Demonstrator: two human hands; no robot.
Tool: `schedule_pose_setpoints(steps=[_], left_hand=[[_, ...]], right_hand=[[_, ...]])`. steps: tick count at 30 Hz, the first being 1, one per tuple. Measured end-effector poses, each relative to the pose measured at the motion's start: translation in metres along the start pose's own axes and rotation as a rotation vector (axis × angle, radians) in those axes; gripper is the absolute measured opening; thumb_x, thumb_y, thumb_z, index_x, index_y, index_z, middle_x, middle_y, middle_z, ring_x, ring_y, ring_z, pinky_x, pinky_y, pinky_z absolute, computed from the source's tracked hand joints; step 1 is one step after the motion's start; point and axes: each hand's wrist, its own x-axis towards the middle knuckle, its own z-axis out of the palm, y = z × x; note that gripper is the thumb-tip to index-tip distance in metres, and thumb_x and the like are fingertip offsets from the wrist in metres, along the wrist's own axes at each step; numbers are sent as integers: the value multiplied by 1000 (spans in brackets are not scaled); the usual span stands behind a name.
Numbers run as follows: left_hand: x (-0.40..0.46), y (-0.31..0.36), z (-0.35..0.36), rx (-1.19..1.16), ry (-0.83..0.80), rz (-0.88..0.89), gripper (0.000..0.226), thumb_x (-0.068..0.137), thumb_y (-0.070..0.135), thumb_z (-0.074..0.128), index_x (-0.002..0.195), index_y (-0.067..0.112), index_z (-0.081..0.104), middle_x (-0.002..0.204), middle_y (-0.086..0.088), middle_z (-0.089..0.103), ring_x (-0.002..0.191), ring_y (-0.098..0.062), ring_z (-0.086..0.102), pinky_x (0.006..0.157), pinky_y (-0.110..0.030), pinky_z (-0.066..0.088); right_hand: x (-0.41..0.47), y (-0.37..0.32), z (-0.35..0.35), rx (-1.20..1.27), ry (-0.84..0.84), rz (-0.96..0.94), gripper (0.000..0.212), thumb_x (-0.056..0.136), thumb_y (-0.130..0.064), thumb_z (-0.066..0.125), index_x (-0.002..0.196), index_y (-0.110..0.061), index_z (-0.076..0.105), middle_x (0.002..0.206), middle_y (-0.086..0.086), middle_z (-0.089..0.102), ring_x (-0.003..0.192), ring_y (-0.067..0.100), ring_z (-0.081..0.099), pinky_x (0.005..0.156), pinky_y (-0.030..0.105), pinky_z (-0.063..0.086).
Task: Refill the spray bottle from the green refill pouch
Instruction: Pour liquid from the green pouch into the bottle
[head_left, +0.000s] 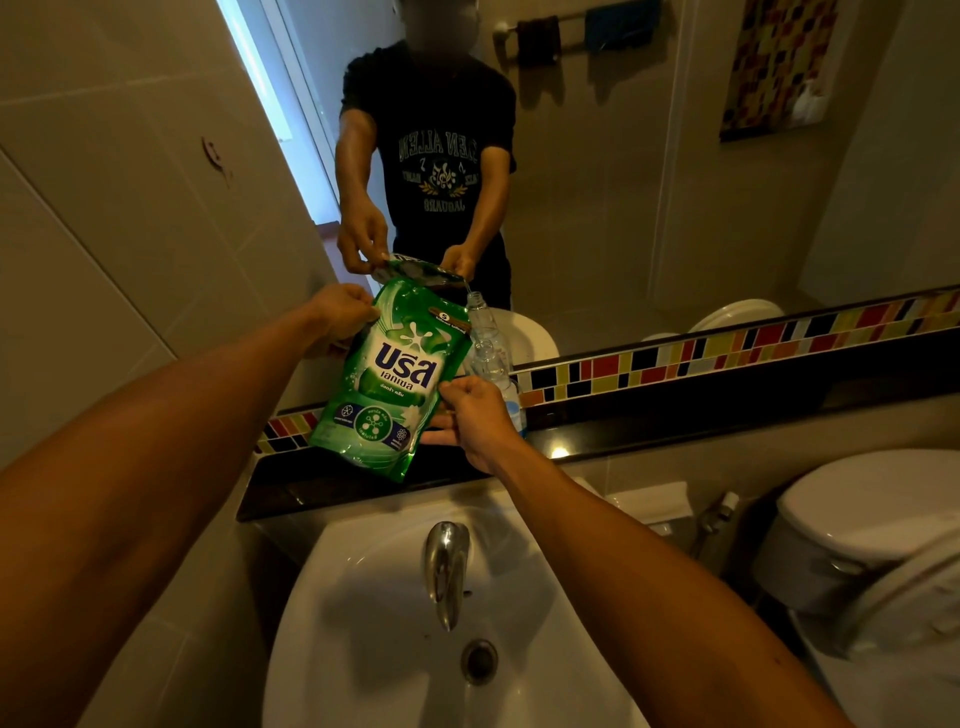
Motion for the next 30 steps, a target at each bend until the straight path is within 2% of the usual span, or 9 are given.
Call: schedule_pose_setpoints(steps=[4,9,30], left_hand=[[0,0,0,8,-8,0,17,104,22,47,88,19,51,84,-8,58,73,-20,55,60,-32,44],[-1,2,2,11,-12,-3,11,104,22,47,98,15,53,86,-9,59,75,-20,57,61,-32,45],[0,2,1,22,-14,-8,17,105,22,47,88,18,52,82,-8,57,71,-19,54,59,-30,44]], right_hand=[[1,1,-1,10,-2,3,14,108,-15,48,116,-4,52,102,20,74,74,25,78,54,34,62],[1,1,-2,3,6,6,10,108,-16,48,108,-7,52,99,18,75,77,27,77,55,35,63],[-1,1,-3,6,5,4,11,109,-15,47,112,-5,51,100,18,74,74,25,77,54,34,63]])
